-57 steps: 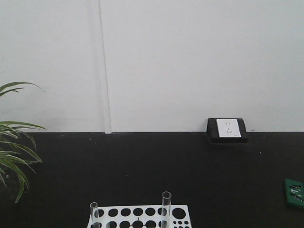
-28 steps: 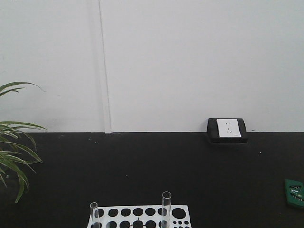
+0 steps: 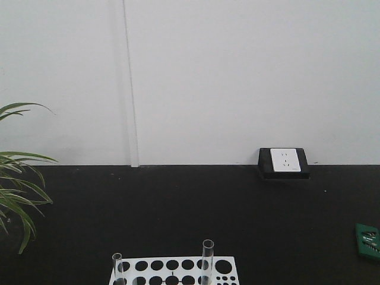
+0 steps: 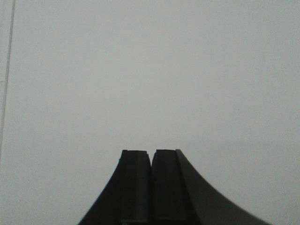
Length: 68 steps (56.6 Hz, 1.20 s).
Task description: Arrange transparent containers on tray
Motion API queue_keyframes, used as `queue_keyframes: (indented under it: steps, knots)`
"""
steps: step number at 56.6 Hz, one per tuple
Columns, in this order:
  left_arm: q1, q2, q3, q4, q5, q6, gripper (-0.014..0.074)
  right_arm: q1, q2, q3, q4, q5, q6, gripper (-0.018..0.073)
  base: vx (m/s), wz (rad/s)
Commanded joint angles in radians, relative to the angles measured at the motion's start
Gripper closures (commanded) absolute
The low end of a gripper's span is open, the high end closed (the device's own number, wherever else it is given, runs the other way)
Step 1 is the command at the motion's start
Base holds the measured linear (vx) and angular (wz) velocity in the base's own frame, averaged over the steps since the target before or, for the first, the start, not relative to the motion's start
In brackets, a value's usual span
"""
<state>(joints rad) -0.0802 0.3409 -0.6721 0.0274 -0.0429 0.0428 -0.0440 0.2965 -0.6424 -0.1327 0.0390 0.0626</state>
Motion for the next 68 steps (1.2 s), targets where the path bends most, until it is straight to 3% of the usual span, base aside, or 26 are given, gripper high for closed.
queue_keyframes:
  steps: [1,13,23,32,41,55,63,68]
  knots:
    - [-0.001,0.169,-0.127,-0.002,-0.035,0.009,0.0602,-0.002,0.177,-0.134,0.007,-0.051,0.001,0.0568,0.0,0.0]
    - [-0.001,0.413,-0.196,-0.002,-0.044,0.008,0.0602,-0.002,0.42,-0.203,0.048,-0.083,0.0,0.0568,0.0,0.0]
    - [-0.001,0.485,-0.196,-0.003,-0.045,0.005,0.0592,-0.002,0.521,-0.203,0.052,-0.078,-0.001,0.0566,0.0,0.0]
    - [-0.002,0.497,-0.196,-0.012,-0.046,-0.002,0.0525,-0.002,0.531,-0.203,0.052,-0.068,-0.001,0.0523,0.0,0.0]
    - [-0.002,0.497,-0.196,-0.012,-0.042,-0.002,0.0367,-0.002,0.531,-0.203,0.052,-0.075,-0.001,0.0381,0.0,0.0]
    - [-0.002,0.497,-0.196,-0.01,-0.053,-0.002,0.0055,-0.002,0.531,-0.203,0.052,-0.086,0.0,-0.0032,0.0,0.0]
    - [-0.002,0.497,-0.196,-0.016,-0.058,-0.008,-0.0015,-0.002,0.531,-0.203,0.052,-0.097,-0.002,-0.0168,0.0,0.0]
    - [-0.002,0.497,-0.196,-0.041,-0.049,-0.057,-0.0014,-0.002,0.531,-0.203,0.06,-0.106,0.006,-0.0169,0.0,0.0]
